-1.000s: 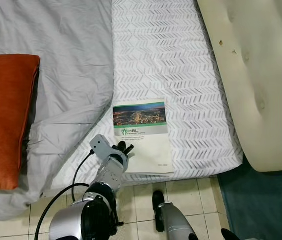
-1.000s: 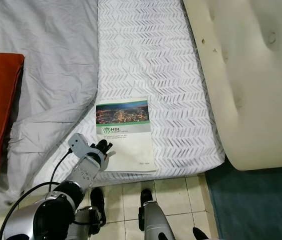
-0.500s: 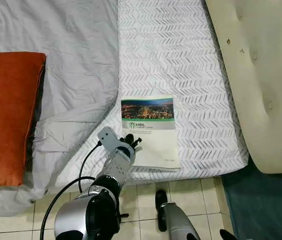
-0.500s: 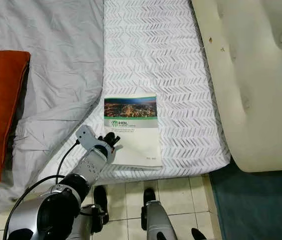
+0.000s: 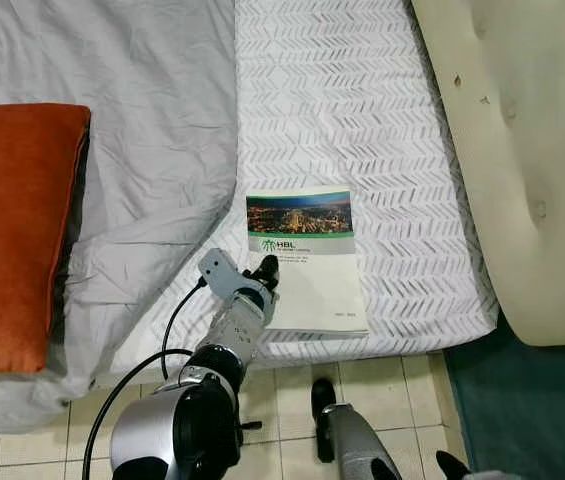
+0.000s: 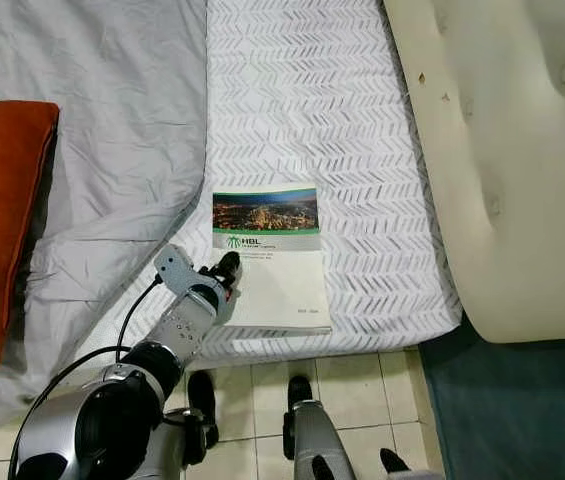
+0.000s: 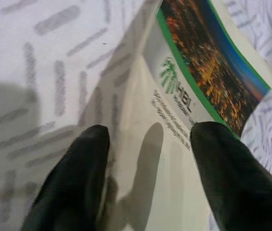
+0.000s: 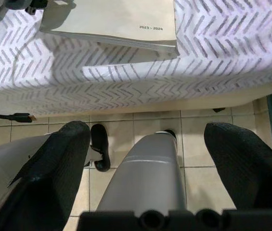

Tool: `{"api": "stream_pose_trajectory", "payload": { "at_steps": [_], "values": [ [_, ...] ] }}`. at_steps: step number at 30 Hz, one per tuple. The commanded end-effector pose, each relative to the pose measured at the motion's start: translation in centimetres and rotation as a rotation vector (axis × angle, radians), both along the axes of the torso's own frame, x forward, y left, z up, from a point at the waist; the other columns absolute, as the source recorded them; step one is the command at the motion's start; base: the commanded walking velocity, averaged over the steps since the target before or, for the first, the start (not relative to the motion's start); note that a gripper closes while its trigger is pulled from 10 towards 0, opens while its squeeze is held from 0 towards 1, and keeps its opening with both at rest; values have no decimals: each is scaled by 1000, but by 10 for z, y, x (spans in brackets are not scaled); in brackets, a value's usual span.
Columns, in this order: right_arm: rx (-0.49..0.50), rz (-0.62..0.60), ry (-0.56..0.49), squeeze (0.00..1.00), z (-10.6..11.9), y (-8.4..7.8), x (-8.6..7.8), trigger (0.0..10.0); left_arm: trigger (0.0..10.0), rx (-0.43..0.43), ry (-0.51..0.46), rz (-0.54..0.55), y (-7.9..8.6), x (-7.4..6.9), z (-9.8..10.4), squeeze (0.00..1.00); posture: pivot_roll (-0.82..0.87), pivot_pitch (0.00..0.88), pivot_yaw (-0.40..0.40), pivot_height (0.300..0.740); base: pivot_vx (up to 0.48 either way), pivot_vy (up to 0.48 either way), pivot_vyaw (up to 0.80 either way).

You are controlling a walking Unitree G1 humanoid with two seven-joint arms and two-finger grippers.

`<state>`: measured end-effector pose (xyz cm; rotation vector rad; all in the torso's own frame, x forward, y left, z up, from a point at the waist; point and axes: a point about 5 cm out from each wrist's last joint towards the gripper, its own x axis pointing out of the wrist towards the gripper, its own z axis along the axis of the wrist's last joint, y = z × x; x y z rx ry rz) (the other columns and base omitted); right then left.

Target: Clean up the room

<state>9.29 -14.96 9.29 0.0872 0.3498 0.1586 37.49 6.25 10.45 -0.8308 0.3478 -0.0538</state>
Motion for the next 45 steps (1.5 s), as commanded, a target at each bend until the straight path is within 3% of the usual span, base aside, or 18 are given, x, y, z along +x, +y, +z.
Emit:
{"api": "stream_pose_trajectory", "payload": {
  "at_steps": [1,7,9,12,13,14,19,24,27,29,33,34,35,37,38,39,42,45],
  "values": [
    [-6,6,45,0,-10,-1,-2,10000,10000,-66,76,-217,-83,-35,-14,1000,-413,474,-20,740,0,0,0],
    [-19,28,9,0,-15,-5,18,10000,10000,-126,52,-252,-102,-38,-2,1000,-395,427,-19,740,0,0,0],
    [-22,27,-17,0,-20,-7,33,10000,10000,-33,14,-326,-106,-43,-4,1000,-365,374,5,740,0,0,0],
    [-15,17,-47,0,-22,-9,46,10000,10000,151,-61,-408,-97,-44,-13,1000,-337,330,21,740,0,0,0],
    [-15,17,-47,0,-22,-9,46,10000,10000,151,-61,-408,-97,-44,-13,1000,-337,330,21,740,0,0,0],
    [-9,11,-63,0,-24,-10,55,10000,10000,259,-86,-435,-85,-44,-22,1000,-306,295,37,740,0,0,0],
    [3,5,-90,0,-27,-12,71,10000,10000,309,-105,-447,-64,-43,-33,1000,-260,210,48,740,0,0,0],
    [6,-1,-168,0,-25,-16,110,10000,10000,388,-155,-504,-35,-54,-57,1000,-209,98,53,740,0,0,0],
    [6,-22,-212,0,-18,-21,122,10000,10000,586,-336,-489,-11,-57,-52,1000,-171,66,49,740,0,0,0],
    [6,-69,-243,0,-13,-29,126,10000,10000,719,-446,-434,16,-61,-44,1000,-138,44,42,740,0,0,0],
    [-3,-187,-268,0,-14,-44,128,10000,10000,839,-515,-375,50,-74,-33,1000,-97,29,38,740,0,0,0],
    [-3,-187,-268,0,-14,-44,128,10000,10000,839,-515,-375,50,-74,-33,1000,-97,29,38,740,0,0,0],
    [-11,-245,-274,0,-18,-49,131,10000,10000,893,-541,-379,63,-85,-31,1000,-69,15,39,740,0,0,0],
    [-17,-263,-273,0,-21,-50,132,10000,10000,923,-555,-387,68,-90,-31,1000,-69,15,39,740,0,0,0],
    [-23,-294,-281,0,-23,-51,137,10000,10000,940,-531,-376,79,-97,-31,298,-49,0,34,740,0,0,0],
    [-31,-291,-292,0,-21,-51,139,10000,10000,904,-510,-340,83,-97,-30,0,-47,0,30,740,0,0,0],
    [-36,-287,-285,0,-23,-51,142,10000,10000,900,-466,-261,90,-95,-30,0,-38,0,12,740,0,0,0],
    [-28,-276,-272,0,-25,-51,143,10000,10000,911,-452,-248,86,-93,-30,0,-37,0,1,740,0,0,0]
  ]
}}
